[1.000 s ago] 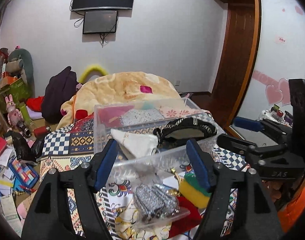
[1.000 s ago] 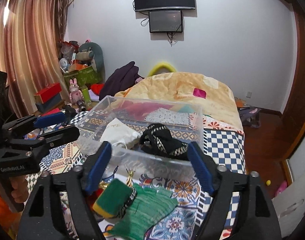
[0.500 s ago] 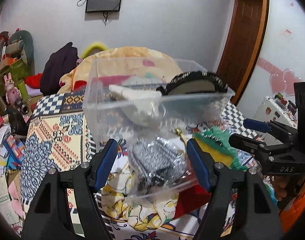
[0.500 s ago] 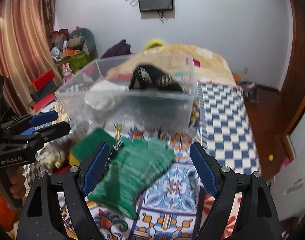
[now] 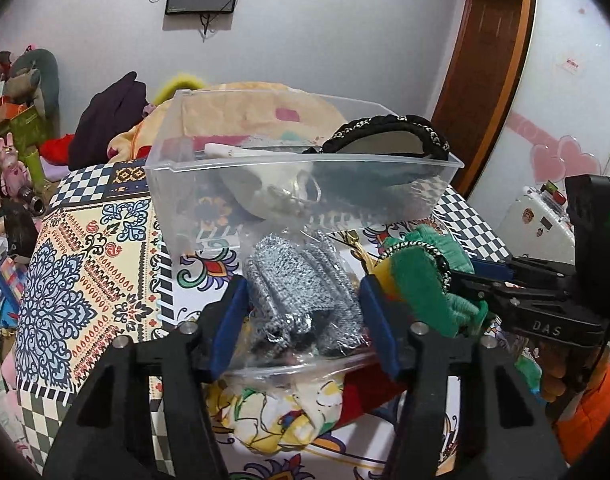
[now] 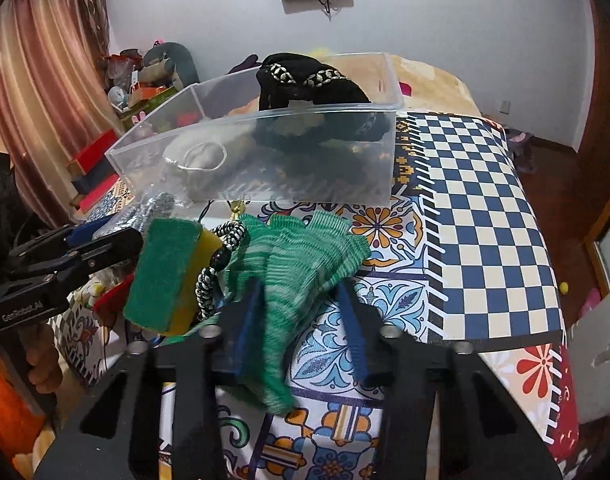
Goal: Organize soft objects
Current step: 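Grasp the silver sparkly pouch with the left gripper while the right gripper grasps the green knitted glove, then lower the glove and pouch into the clear box and open both grippers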
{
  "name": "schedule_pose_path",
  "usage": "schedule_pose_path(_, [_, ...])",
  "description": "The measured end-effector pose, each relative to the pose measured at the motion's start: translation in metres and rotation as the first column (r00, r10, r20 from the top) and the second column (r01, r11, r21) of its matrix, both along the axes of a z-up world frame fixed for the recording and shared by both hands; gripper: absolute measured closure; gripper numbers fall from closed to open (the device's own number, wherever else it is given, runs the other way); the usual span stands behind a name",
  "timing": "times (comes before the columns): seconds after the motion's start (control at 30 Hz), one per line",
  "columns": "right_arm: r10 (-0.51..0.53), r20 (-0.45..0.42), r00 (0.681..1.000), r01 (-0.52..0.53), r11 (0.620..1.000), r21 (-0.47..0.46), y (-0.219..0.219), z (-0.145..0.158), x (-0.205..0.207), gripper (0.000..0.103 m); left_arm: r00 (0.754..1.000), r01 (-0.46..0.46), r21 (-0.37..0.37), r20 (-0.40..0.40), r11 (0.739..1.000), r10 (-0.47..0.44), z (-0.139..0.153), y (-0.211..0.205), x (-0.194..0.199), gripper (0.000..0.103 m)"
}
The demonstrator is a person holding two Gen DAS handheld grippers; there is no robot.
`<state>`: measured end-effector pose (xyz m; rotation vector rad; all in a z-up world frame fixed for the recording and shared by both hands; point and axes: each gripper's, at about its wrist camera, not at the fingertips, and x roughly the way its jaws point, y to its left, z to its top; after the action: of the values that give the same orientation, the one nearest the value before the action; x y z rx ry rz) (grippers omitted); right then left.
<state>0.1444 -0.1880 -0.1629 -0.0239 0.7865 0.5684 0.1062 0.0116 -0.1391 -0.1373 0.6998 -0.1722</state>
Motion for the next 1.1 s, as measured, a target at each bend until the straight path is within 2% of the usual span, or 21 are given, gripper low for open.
schedule_pose_path(0.1, [-0.007,0.024,1.0,0.007,1.0,-0.004,-0.003,0.003,-0.005,0.09,1.0,0.006,0.01,0.013,1.0,-0.006,0.002,-0.004,-0.002,0.055])
schedule_pose_path(0.37, [-0.044,0.108,0.993,0.045,0.999,-0.006,-0.012,0.025,-0.018,0.092,0.999,-0.004,0.021,0.038,1.0,0.003,0.009,-0.005,-0.009,0.068])
schedule_pose_path(0.73, [-0.072,0.205,0.976,0.059,0.996,0.066,-0.023,0.065,-0.035,0.093,0.993,-0.027,0.004,0.111,1.0,0.027,0.036,0.003,-0.025,0.07])
schedule_pose_path(1.1, [-0.048,0.297,0.954,0.02,0.995,0.098,-0.014,0.099,-0.037,0.093,0.974,-0.066,0.02,0.22,0.998,0.06,0.08,0.015,-0.028,0.07])
